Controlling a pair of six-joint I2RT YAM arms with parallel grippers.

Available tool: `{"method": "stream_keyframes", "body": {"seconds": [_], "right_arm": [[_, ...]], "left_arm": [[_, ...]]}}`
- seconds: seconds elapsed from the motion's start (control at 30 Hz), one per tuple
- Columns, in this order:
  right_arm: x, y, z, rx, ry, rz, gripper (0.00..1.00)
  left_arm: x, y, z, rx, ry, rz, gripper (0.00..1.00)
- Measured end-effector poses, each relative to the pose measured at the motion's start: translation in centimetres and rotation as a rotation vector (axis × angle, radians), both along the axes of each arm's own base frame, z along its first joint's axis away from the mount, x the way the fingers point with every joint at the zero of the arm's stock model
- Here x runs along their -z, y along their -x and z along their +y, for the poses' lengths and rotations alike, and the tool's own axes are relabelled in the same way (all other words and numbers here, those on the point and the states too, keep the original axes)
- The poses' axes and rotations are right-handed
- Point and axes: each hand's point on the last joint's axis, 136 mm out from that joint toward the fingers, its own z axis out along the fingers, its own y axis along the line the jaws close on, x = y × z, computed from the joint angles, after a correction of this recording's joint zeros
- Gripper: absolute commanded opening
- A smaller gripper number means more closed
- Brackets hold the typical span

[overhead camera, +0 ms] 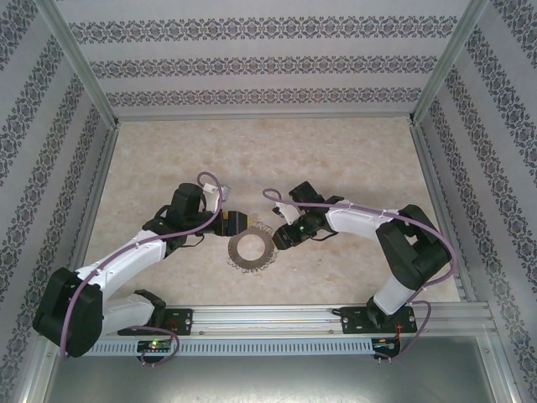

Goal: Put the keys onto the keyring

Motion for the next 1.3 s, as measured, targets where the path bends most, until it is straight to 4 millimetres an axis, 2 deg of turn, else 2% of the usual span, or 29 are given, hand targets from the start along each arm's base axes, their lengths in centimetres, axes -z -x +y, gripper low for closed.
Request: {"method": "stream_keyframes", "body": {"seconds": [0.57,1.3], "right_arm": [[1.2,0.6,0.1,-0.013,0.018,0.037,0.31],[1.0,0.9,0.9,-0.033,-0.022,0.059,0.17]], "left_arm": [[-1.0,0.1,0.0,0.002,0.013,-0.033,0.7],[-0.8,0.2,0.1,0.002,0.01,-0.028,0.7]]}}
